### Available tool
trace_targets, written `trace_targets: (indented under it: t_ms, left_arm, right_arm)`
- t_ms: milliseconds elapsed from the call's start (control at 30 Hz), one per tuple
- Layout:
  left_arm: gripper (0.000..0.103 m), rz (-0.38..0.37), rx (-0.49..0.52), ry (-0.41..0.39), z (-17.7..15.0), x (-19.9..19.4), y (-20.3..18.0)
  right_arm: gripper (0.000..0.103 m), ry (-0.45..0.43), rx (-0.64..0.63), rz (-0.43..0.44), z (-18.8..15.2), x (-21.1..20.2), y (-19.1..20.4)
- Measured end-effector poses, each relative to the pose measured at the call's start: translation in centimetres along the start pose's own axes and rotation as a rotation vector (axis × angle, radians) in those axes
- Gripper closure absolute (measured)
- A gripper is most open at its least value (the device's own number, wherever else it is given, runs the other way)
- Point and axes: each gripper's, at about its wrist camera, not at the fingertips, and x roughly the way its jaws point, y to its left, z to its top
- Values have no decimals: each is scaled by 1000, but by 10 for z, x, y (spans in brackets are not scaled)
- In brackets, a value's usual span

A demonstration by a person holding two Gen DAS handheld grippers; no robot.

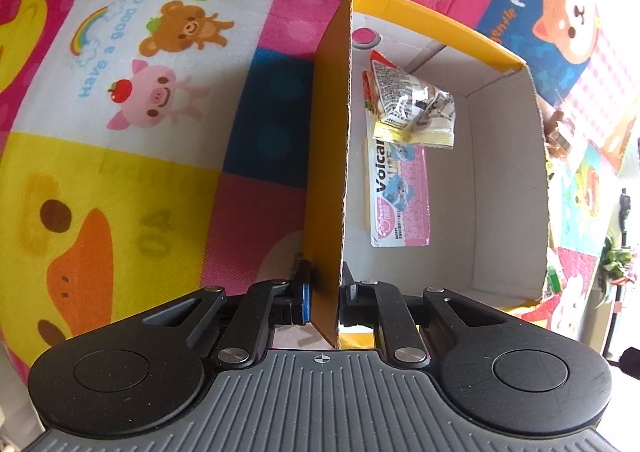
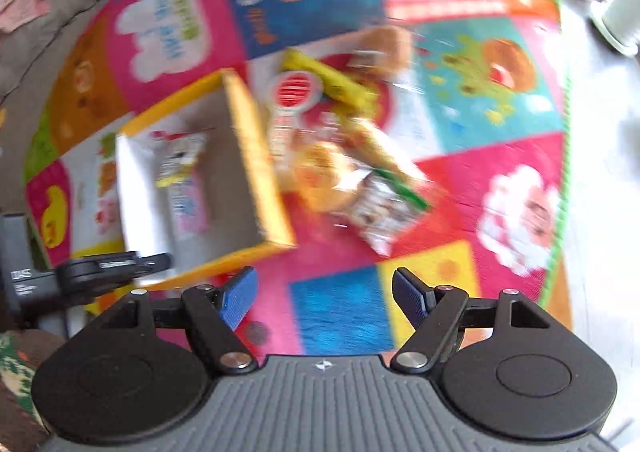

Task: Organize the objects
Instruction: 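Carry the snack packets over the box and release them with the right tool, then move the right tool to the clear-wrapped round bun and grasp it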

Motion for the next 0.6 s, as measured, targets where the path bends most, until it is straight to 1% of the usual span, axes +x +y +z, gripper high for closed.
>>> trace_targets:
  t_ms: [67, 133, 200, 267, 333, 433, 500, 600]
  left_arm:
    - [90, 23, -24, 8, 1, 2, -4]
    - [91, 44, -26, 13, 3, 4, -8]
    - [92, 62, -29, 20, 4, 5, -12]
    - [93, 84, -45, 31, 6, 5, -14]
    - [93, 110, -43, 38, 8, 5, -18]
    - [93, 141, -21, 42, 11, 6, -26]
    - [93, 165, -12, 44, 13, 6, -30]
    - [93, 206, -21, 51, 19, 9, -37]
  right_arm:
    - [28, -21, 54, -16, 7, -3, -28]
    - [27, -42, 89, -32, 21, -2, -49]
    - [26, -61, 92, -50, 37, 2, -63]
    - [26, -70, 63, -63, 56, 11, -70]
    - [26, -73, 21, -65, 75, 22, -72]
    - [23, -81, -52, -50, 103, 42, -70]
    - [18, -91, -110, -34, 121, 56, -63]
    - [16, -90, -159, 13, 150, 82, -52]
